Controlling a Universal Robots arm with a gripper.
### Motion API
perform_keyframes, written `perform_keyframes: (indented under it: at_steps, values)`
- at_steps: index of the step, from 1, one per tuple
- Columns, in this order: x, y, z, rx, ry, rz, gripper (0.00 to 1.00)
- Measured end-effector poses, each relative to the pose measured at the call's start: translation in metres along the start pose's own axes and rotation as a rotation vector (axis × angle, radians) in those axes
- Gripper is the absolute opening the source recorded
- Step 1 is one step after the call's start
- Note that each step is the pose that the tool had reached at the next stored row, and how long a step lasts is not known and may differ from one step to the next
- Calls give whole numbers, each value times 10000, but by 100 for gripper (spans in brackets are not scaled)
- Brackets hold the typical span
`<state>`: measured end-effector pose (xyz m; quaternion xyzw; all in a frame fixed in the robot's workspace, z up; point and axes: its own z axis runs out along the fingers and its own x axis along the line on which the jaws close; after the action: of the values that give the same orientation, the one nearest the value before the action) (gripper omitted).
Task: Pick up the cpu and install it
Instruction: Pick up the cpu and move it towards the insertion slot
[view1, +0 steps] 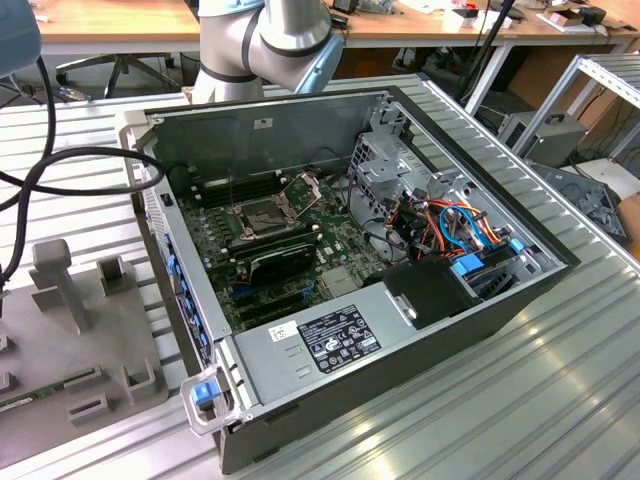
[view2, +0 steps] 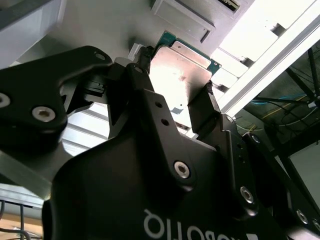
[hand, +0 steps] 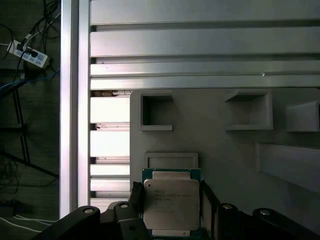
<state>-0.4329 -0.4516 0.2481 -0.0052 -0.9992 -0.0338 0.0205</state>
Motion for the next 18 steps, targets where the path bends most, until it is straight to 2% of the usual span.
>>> perform_keyframes:
  at_steps: [18]
  values:
    - [3,4,-63,-23,1,-1,55]
